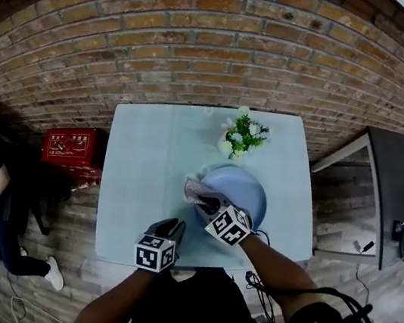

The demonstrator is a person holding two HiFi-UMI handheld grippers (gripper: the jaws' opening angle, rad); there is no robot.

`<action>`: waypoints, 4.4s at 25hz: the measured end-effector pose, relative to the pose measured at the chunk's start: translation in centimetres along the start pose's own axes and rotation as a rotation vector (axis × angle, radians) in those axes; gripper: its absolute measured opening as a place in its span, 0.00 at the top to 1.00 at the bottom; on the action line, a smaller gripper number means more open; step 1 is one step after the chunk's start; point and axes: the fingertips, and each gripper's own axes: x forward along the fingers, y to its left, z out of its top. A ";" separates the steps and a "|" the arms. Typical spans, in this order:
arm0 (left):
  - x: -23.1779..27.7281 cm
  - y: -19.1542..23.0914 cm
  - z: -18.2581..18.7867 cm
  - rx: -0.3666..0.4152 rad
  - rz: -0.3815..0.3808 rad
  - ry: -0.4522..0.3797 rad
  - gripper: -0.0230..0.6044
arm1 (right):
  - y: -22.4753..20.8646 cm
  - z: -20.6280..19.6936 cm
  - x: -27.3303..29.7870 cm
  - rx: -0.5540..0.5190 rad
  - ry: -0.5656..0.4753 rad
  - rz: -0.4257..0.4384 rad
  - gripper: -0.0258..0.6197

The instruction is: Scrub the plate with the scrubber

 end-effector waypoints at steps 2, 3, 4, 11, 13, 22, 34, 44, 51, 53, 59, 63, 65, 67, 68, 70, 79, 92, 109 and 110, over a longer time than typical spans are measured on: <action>-0.6 0.2 -0.2 0.000 -0.007 0.002 0.82 | 0.6 0.1 0.0 0.024 0.003 0.005 0.86; -0.8 0.3 -0.3 -0.001 -0.012 0.002 0.82 | 1.0 0.2 0.0 0.033 0.004 0.008 0.86; -1.0 0.3 -0.3 -0.003 -0.020 0.002 0.82 | 1.3 0.2 -0.1 0.041 0.003 0.009 0.86; -1.9 0.0 -0.7 0.030 -0.075 0.018 0.82 | 3.2 0.7 -0.8 0.123 -0.022 0.006 0.86; -2.0 0.3 -0.6 0.045 -0.078 0.020 0.82 | 3.6 0.6 -1.0 0.131 -0.021 -0.001 0.86; -2.5 0.3 0.6 0.029 -0.130 -0.018 0.82 | 4.8 0.6 -2.3 0.193 -0.021 -0.042 0.86; -1.2 0.3 0.9 0.082 -0.168 0.029 0.82 | 6.1 -0.4 -4.4 0.264 -0.025 -0.083 0.86; 0.6 -0.2 1.4 0.060 -0.150 0.018 0.82 | 3.4 -1.0 -8.0 0.345 -0.078 -0.147 0.86; 2.0 -1.3 2.4 0.035 -0.123 -0.006 0.82 | -2.1 -2.1 -10.9 0.362 -0.074 -0.255 0.86; 2.5 -1.7 2.6 0.046 -0.111 -0.013 0.82 | -4.0 -2.6 -11.5 0.355 -0.047 -0.289 0.86; 4.1 -2.1 2.8 0.021 -0.060 -0.002 0.82 | -8.5 -4.9 -11.2 0.306 0.068 -0.346 0.86; 4.7 -1.8 3.2 0.026 -0.008 -0.011 0.82 | -10.9 -4.8 -10.4 0.166 0.120 -0.367 0.86; 5.0 -1.6 3.2 0.013 0.018 -0.015 0.82 | -11.3 -4.9 -9.5 0.074 0.156 -0.348 0.86; 5.2 -1.5 3.2 -0.004 0.041 -0.024 0.82 | -11.3 -5.2 -8.5 -0.017 0.203 -0.327 0.86; 5.4 -1.4 3.2 -0.010 0.053 -0.031 0.82 | -11.2 -5.4 -8.0 -0.057 0.222 -0.317 0.86; 5.5 -1.1 3.2 -0.016 0.078 -0.043 0.82 | -10.9 -5.6 -7.1 -0.125 0.255 -0.303 0.86; 6.2 -0.6 1.8 -0.051 0.138 -0.045 0.82 | -8.9 -8.2 -3.7 -0.175 0.410 -0.223 0.86; 6.1 -0.9 1.2 -0.029 0.049 -0.012 0.82 | -7.3 -7.7 -2.3 0.051 0.448 -0.099 0.86; 1.7 -0.6 2.7 0.045 -0.107 -0.015 0.82 | -1.2 -5.3 -0.6 0.287 0.422 -0.003 0.86; 1.4 -0.5 2.8 0.049 -0.112 -0.013 0.82 | -0.9 -5.3 -0.5 0.304 0.417 -0.003 0.86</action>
